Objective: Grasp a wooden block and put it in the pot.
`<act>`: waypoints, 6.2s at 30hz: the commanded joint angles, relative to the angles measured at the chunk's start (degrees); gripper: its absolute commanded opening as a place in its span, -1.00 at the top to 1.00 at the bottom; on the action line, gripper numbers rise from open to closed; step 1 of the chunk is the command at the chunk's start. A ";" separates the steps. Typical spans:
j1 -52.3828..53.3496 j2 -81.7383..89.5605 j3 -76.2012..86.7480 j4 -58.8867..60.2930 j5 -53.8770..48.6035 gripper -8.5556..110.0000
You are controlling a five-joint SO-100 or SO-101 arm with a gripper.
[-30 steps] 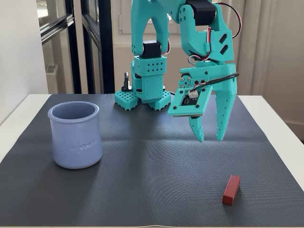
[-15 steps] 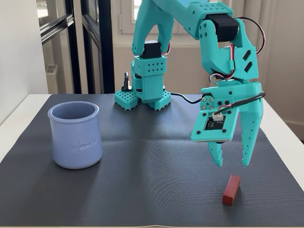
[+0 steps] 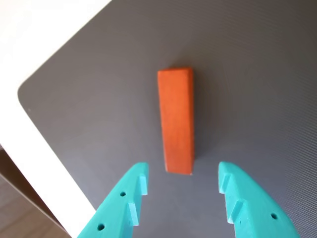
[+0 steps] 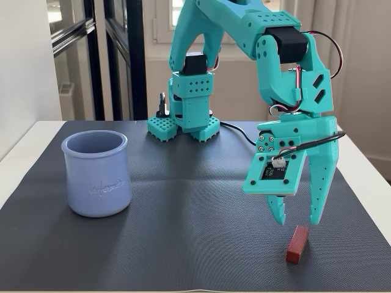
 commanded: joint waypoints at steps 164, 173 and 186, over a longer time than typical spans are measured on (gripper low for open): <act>33.84 129.46 101.60 -11.69 -138.25 0.86; 33.49 131.75 101.43 -0.09 -138.34 0.86; 33.75 132.10 101.43 0.88 -138.25 0.86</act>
